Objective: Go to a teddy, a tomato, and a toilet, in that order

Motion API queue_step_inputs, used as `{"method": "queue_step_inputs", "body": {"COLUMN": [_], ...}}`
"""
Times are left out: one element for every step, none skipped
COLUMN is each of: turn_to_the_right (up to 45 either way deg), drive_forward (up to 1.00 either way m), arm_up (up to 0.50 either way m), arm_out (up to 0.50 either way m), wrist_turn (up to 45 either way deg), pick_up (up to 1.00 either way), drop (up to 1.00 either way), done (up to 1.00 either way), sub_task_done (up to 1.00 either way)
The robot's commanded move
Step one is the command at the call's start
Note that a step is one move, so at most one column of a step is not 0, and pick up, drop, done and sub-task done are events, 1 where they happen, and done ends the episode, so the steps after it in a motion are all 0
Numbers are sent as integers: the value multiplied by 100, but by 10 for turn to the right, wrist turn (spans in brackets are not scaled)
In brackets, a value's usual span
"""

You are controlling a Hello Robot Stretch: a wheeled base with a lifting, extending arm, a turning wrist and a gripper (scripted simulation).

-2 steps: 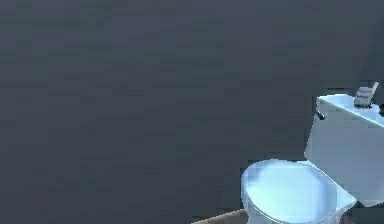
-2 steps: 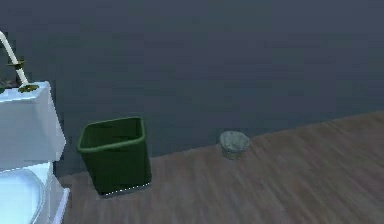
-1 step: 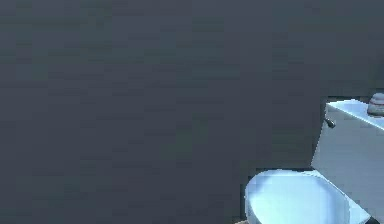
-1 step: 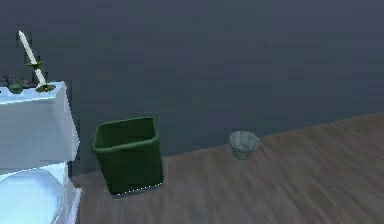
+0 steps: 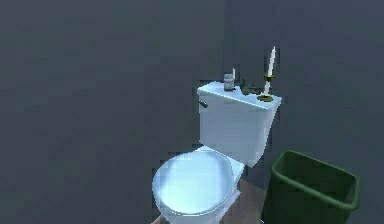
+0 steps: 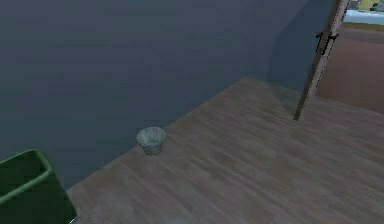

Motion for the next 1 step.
{"method": "queue_step_inputs", "body": {"turn_to_the_right": [0], "drive_forward": [0], "arm_up": [0], "arm_out": [0], "wrist_turn": [0], "pick_up": [0], "drop": [0], "done": [100], "sub_task_done": [0]}}
